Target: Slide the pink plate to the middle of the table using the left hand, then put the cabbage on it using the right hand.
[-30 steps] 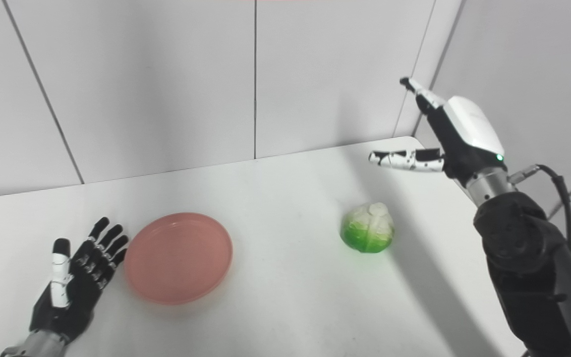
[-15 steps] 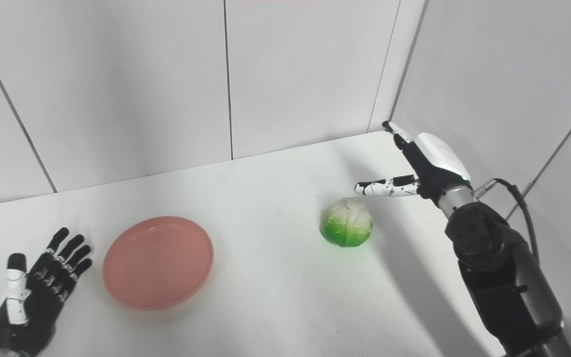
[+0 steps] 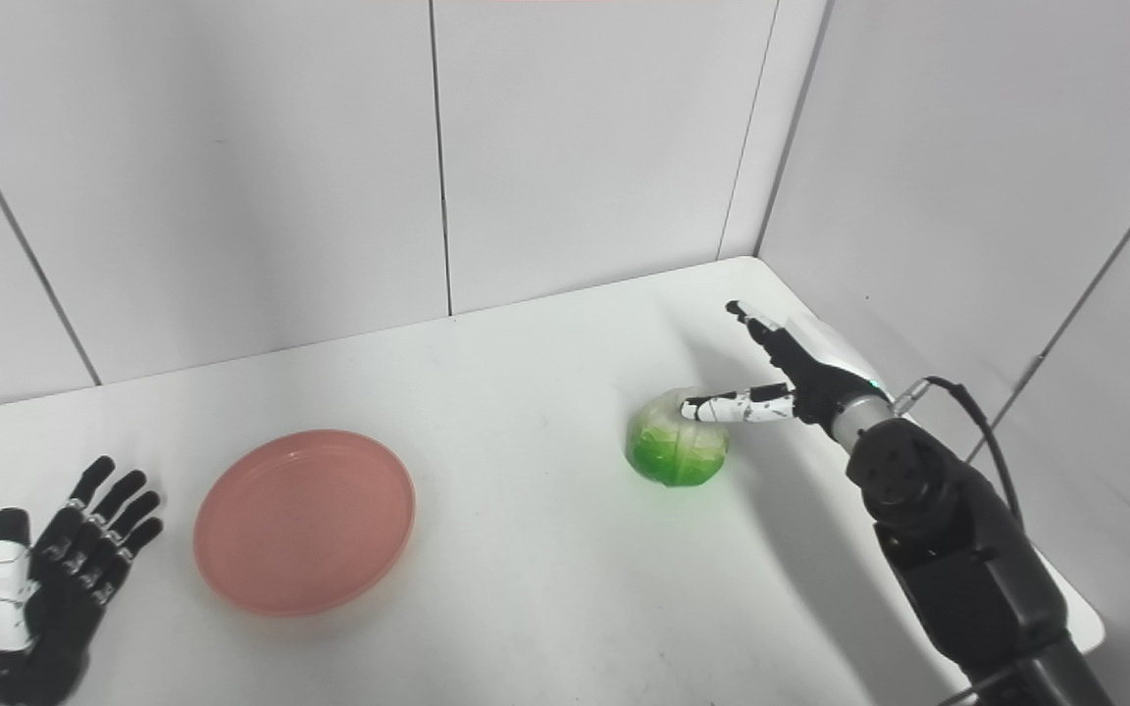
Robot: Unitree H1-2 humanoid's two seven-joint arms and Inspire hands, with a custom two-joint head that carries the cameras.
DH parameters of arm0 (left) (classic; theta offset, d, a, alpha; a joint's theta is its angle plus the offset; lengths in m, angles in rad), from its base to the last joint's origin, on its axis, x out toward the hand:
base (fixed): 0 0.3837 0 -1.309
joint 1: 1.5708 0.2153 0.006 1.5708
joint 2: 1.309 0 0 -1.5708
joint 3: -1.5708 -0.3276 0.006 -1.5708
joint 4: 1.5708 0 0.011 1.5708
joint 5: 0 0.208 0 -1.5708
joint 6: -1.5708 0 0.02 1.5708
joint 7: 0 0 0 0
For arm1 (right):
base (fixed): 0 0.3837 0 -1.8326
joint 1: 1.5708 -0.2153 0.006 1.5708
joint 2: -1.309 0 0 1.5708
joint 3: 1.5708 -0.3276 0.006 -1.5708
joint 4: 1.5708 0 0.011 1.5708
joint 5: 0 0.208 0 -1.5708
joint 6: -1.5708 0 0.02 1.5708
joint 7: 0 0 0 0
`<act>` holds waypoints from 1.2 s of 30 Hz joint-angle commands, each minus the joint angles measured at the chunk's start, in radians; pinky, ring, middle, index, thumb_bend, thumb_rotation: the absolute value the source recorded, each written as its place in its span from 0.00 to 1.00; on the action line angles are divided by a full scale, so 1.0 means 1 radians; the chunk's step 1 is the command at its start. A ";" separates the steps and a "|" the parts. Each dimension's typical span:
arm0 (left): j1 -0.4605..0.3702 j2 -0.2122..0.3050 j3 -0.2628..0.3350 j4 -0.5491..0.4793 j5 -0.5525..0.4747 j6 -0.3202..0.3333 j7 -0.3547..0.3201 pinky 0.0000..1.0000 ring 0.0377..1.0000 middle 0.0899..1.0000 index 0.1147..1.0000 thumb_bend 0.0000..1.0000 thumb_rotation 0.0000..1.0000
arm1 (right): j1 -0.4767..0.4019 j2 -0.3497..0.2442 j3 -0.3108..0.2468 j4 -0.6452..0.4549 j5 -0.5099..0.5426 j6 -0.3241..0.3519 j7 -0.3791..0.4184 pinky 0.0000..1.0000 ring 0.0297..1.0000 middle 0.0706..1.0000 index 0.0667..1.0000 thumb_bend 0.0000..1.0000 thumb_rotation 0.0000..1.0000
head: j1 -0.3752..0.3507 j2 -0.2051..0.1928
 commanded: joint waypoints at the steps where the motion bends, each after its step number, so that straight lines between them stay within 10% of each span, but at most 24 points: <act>1: 0.033 0.021 -0.001 0.027 0.001 0.065 -0.001 0.95 0.95 0.95 0.96 0.87 0.98 | -0.011 -0.046 -0.007 -0.041 0.001 0.013 0.006 0.88 0.96 0.97 0.97 1.00 0.54 | 0.001 0.003; 23: 0.033 0.023 0.001 0.020 -0.005 0.080 0.005 0.96 0.95 0.95 0.96 0.87 0.97 | -0.014 -0.041 0.084 -0.042 -0.082 0.014 0.104 0.86 0.95 0.99 1.00 1.00 0.64 | 0.007 0.019; 36: 0.039 0.020 -0.005 -0.002 -0.001 0.090 0.013 0.96 0.95 0.95 0.97 0.88 0.98 | -0.044 -0.010 0.128 0.014 -0.027 -0.011 0.076 0.89 0.97 1.00 1.00 1.00 0.54 | 0.015 0.023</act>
